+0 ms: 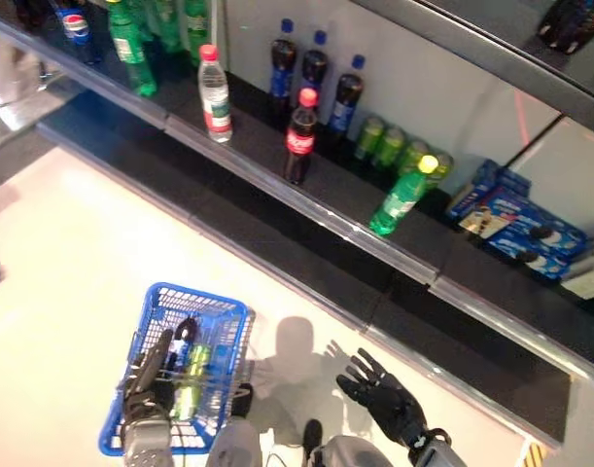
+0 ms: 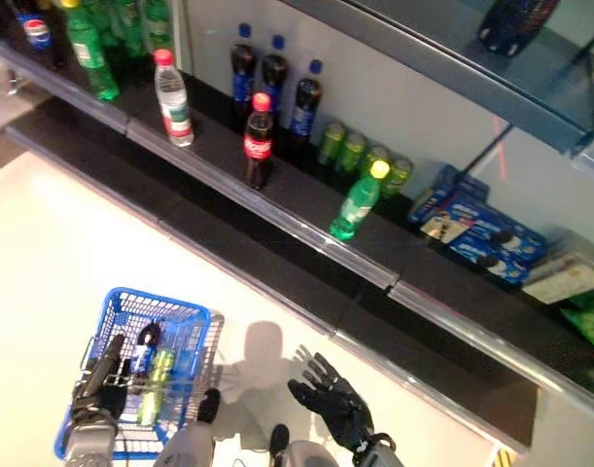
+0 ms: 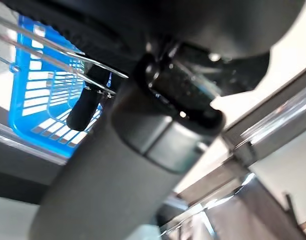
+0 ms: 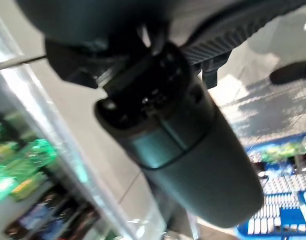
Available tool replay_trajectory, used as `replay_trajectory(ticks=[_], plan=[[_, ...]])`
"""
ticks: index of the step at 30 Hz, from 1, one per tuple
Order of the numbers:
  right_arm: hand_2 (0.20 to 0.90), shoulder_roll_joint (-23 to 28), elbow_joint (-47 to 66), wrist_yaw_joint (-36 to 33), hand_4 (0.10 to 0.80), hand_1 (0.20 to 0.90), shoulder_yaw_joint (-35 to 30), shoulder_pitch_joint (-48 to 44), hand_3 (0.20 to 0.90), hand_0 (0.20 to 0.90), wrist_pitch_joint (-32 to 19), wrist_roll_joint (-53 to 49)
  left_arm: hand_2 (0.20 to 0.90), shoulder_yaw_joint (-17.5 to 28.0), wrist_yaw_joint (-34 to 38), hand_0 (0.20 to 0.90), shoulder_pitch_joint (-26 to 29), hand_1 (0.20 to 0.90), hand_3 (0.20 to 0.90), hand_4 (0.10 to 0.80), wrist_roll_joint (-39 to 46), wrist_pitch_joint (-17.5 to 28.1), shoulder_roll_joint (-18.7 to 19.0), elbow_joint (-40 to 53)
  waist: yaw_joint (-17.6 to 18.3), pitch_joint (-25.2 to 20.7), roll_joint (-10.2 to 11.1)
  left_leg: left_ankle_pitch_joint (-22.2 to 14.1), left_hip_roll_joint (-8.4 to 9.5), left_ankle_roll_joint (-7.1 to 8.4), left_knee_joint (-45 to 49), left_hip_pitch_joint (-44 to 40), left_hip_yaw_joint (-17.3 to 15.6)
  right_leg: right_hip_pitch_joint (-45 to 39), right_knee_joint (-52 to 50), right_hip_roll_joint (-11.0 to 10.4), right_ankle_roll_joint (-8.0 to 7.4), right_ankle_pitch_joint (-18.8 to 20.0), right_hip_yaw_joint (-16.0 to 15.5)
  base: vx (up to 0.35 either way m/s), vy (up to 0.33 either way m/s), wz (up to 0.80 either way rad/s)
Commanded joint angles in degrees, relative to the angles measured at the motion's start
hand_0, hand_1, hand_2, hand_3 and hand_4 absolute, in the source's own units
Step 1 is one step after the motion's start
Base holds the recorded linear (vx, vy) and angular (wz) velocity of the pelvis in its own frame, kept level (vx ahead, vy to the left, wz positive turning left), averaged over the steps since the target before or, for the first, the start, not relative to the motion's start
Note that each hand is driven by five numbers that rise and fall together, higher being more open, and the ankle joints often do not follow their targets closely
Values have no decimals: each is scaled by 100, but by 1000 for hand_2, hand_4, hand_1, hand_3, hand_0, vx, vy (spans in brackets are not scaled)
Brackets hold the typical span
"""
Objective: Pick up the drink and place into the basket.
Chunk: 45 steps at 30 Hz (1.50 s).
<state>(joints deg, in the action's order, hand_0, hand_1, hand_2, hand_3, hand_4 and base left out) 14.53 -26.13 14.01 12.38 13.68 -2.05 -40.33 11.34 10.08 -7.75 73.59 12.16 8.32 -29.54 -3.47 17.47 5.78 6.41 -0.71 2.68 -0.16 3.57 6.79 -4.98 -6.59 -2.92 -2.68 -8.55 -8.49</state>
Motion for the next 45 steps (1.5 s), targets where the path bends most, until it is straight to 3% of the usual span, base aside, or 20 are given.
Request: replay_trajectory(ticks=[1,3,7,8,10,12,14,16,18,20,22,25,28,30,33,37,39,40,42,45], plan=[[900,349,238,-479,800,900,31,75,900,900,-488,183,300,197,-316,300,8,300,200,100,-134,764,139,502,11,-748,-414,-881,543,-251,854,-52,-1335,456,64,-31,-186,599,-185,-66,219,31],[900,451,216,-900,800,900,-91,153,900,900,-467,316,300,-77,-83,300,-47,300,200,100,-381,648,175,346,104,-729,-342,-829,257,-37,1084,69,-1587,393,66,-185,-163,648,-354,11,304,70],[900,564,-303,-1113,800,900,-230,184,900,900,-379,768,300,-173,47,300,-257,300,200,100,-44,732,-73,58,86,-723,-265,-503,-119,93,641,-3,-976,342,104,-311,-193,683,-5,97,382,32],[900,551,-638,-1082,800,900,-315,205,900,900,-365,1031,300,-160,7,300,-281,300,200,100,48,721,-153,-79,99,-759,-264,-278,-421,172,445,3,-944,338,87,-353,-182,629,57,94,374,0],[900,496,-1337,-1163,800,900,-403,157,900,900,-373,1426,300,-174,-49,300,-155,300,200,100,-53,627,-245,-343,127,-787,-281,-44,-885,301,203,-26,-1095,323,-21,-510,-195,538,45,146,615,51],[900,361,-2148,-1351,800,900,-430,-64,900,900,-586,1370,300,-407,-132,300,160,300,200,100,-169,438,-194,-708,183,-795,-366,-156,-1083,394,257,-136,-1433,390,-356,-884,-363,441,-181,174,669,50],[900,278,-2447,-1563,800,900,-474,-199,900,900,-549,1274,300,-509,-181,300,318,300,200,100,-406,273,-218,-883,182,-737,-406,-294,-959,411,494,-115,-1474,450,-670,-1152,-498,435,-262,213,606,50],[900,17,-2800,-1994,800,900,-658,-308,900,900,-426,947,300,-884,-195,300,477,300,200,100,-841,4,-110,-1017,97,-639,-357,-766,-452,127,1237,98,-1446,279,-1288,-1715,-638,808,-240,297,658,50],[900,-108,-2717,-2242,800,900,-590,-314,900,900,-331,1052,300,-1135,-291,300,432,300,200,100,-849,29,-9,-998,116,-632,-412,-818,-129,-145,968,-175,-1471,657,-2159,-1844,-611,1256,-127,306,601,24],[900,-138,-2582,-2304,800,900,-468,-285,900,900,-414,1233,300,-1198,-345,300,352,300,200,100,-922,5,61,-916,144,-628,-502,-825,-60,-254,847,-319,-1470,791,-2530,-1696,-492,1214,4,266,431,8],[900,-98,-2240,-2503,800,900,-258,-208,900,900,-462,987,300,-1428,-511,300,246,300,200,100,-969,-7,219,-883,341,-630,-458,-919,130,-337,780,-407,-1367,1010,-2243,-667,-400,773,150,260,241,24],[900,-10,-2471,-2299,800,900,-264,-389,900,900,-453,756,300,-1429,-354,300,271,300,200,100,-1141,28,246,-898,306,-613,-335,-1072,297,-307,758,-550,-1708,1077,-1347,-439,-443,973,-460,300,183,45],[900,92,-2828,-2125,800,900,-320,-525,900,900,-561,744,300,-1558,-378,300,417,300,200,100,-1125,-55,205,-1230,456,-606,-233,-1226,519,-353,700,-660,-1624,1172,-143,85,-390,1159,-150,352,60,9],[900,33,-2977,-2178,800,900,-304,-487,900,900,-706,438,300,-1636,-476,300,444,300,200,100,-1233,-177,148,-1445,550,-654,-116,-1375,712,-424,720,-711,-1491,1514,331,97,-522,1689,-57,411,9,4],[900,-68,-3062,-2149,800,900,-465,-422,900,900,-648,110,300,-1589,-683,300,265,300,200,100,-1340,-225,-9,-1756,576,-633,-97,-1809,764,-451,898,-1068,-1606,1766,515,19,-749,2106,-662,580,38,22],[900,-88,-3333,-1993,800,900,-636,-356,900,900,-637,220,300,-1575,-877,300,168,300,200,100,-1113,-232,-124,-2045,640,-709,-108,-2221,801,-571,1481,-1215,-1638,1700,271,-26,-498,1966,-663,514,54,-25],[900,-128,-3497,-2102,800,900,-659,-357,900,900,-571,572,300,-1488,-776,300,182,300,200,100,-1190,-204,-244,-2224,768,-887,-316,-1859,466,-242,2281,-1424,-1721,1505,-21,233,-253,1468,-556,696,7,-16],[900,-83,-3487,-2018,800,900,-557,-370,900,900,-619,837,300,-1454,-867,300,174,300,200,100,-1288,-108,-280,-2290,743,-963,-312,-1232,310,85,3534,-1273,-1740,1223,56,272,-54,1272,-653,613,-55,-8],[900,36,-3332,-1922,800,900,-405,-390,900,900,-685,1248,300,-1526,-925,300,166,300,200,100,-1409,121,-316,-2347,667,-980,-137,-588,364,221,4860,-591,-1743,921,281,164,160,1244,-716,448,-56,-27],[900,252,-3012,-1905,800,900,-198,-494,900,900,-568,1393,300,-1449,-861,300,163,300,200,100,-845,205,-219,-2325,399,-746,-21,-783,282,9,5197,861,-1651,593,270,101,193,1061,-427,287,57,-61]])
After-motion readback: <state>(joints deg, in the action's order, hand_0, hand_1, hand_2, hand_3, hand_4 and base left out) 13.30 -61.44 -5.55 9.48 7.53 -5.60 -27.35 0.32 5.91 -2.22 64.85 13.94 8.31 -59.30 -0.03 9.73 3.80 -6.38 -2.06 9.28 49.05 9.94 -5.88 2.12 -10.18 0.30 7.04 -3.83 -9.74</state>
